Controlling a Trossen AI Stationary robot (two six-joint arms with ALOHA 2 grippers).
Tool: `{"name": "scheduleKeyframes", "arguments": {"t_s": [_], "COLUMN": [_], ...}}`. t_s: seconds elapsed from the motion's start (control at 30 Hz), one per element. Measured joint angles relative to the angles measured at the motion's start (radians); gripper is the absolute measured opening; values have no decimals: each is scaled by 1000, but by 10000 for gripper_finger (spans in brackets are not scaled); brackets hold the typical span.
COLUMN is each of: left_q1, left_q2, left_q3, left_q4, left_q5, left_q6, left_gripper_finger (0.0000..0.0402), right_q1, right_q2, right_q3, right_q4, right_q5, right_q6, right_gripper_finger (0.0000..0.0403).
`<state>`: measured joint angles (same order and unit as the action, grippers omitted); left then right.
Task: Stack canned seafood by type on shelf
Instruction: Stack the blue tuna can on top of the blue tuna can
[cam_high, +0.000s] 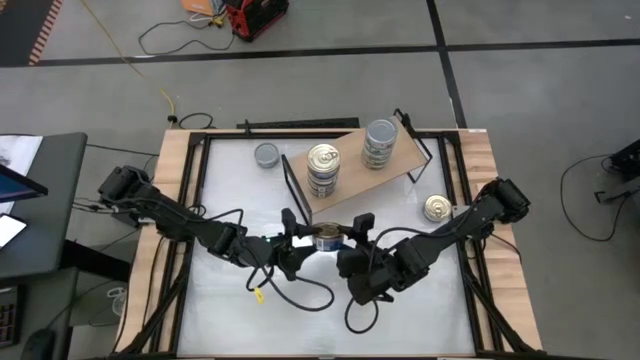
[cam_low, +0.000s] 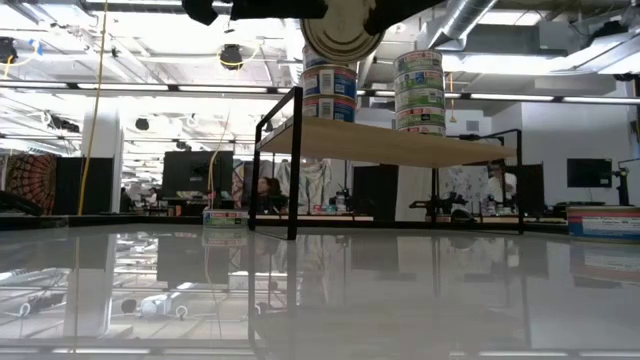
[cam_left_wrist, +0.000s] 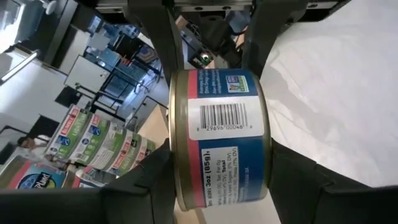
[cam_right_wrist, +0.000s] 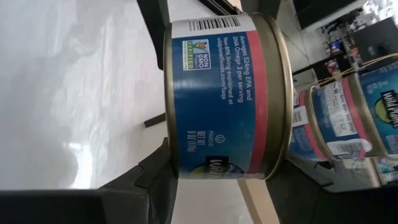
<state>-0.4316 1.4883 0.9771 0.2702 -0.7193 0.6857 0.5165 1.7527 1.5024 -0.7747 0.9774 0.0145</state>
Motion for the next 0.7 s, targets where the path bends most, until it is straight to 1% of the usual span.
{"name": "scheduleKeyframes", "arguments": {"t_s": [0.17,0.27,0.37,0.5,0.6,0.7], "left_q1": [-2,-2,0,-4,-16,-23], "left_q2": [0,0,-1,-27,-63,-118], "left_q3": [0,0,0,0,0,0], "left_q4": [-5,-8,-6,13,30,41], "left_q5": [-6,-4,-6,-6,-36,-54], "left_q6": [6,17,27,77,165,249], "left_gripper_finger": [195,195,195,195,196,196], "right_q1": [4,-1,-2,8,36,75], "right_q2": [0,-1,-2,-2,-2,-2], "right_q3": [0,14,44,140,237,328], "right_q4": [28,29,18,-36,-114,-242], "right_q5": [-6,-39,-51,-58,-51,7], "right_q6": [16,42,25,-30,-38,-10], "right_gripper_finger": [248,272,302,344,367,376]}}
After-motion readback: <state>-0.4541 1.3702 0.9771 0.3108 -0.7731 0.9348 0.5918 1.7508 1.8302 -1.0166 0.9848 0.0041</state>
